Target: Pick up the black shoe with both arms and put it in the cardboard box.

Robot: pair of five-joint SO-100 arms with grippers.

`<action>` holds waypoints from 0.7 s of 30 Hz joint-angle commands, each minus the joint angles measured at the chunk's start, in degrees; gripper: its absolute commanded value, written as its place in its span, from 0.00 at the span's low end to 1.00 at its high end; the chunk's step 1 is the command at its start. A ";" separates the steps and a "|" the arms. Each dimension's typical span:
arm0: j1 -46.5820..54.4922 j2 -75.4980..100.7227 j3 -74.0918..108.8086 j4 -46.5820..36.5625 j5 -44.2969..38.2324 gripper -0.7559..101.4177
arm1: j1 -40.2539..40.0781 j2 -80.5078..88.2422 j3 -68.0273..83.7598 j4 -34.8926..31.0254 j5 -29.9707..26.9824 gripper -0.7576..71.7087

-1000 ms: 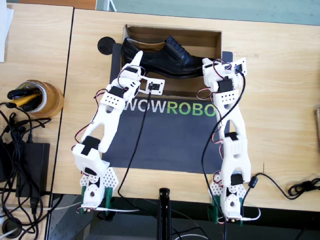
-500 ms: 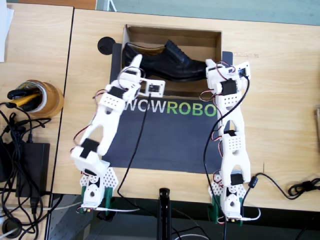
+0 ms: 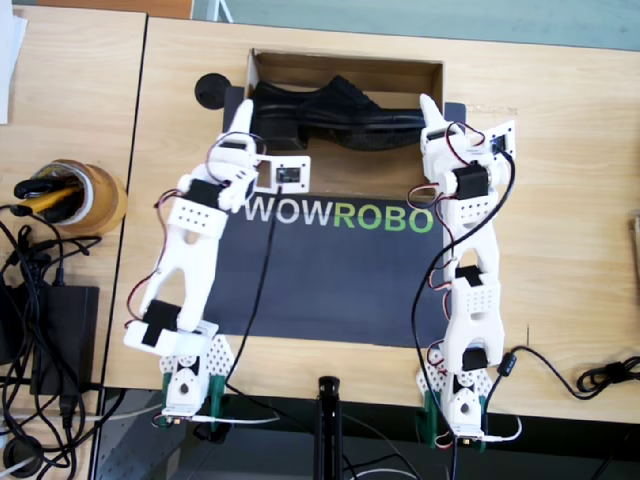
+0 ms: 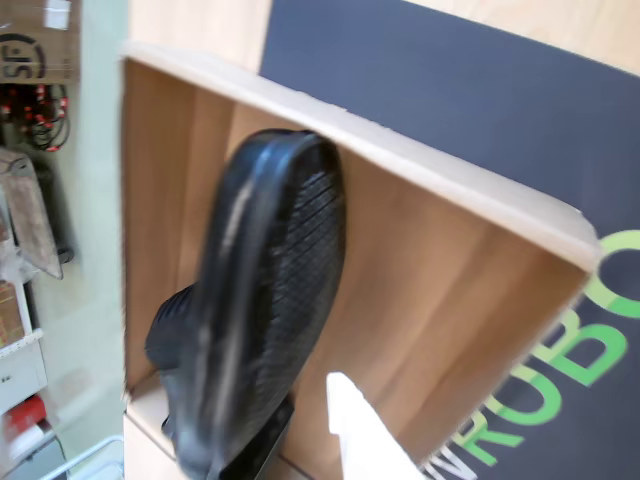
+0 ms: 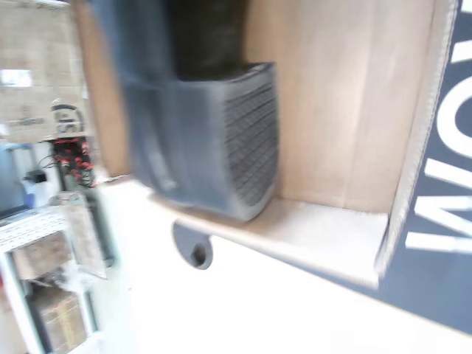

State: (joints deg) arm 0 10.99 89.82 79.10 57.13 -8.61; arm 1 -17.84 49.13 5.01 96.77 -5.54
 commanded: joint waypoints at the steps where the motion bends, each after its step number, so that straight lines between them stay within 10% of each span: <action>1: 0.62 7.38 -1.49 3.08 0.88 0.37 | -1.05 9.76 4.75 1.14 -0.88 0.44; 9: -0.26 17.05 -1.76 11.51 3.52 0.01 | 0.35 24.87 16.61 1.14 -0.79 0.02; 21: -5.01 34.80 -0.97 26.02 3.60 0.01 | 5.80 48.87 31.55 1.05 1.05 0.01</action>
State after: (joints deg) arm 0 6.77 119.53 79.01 80.24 -5.19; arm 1 -12.57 90.62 34.28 96.77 -4.39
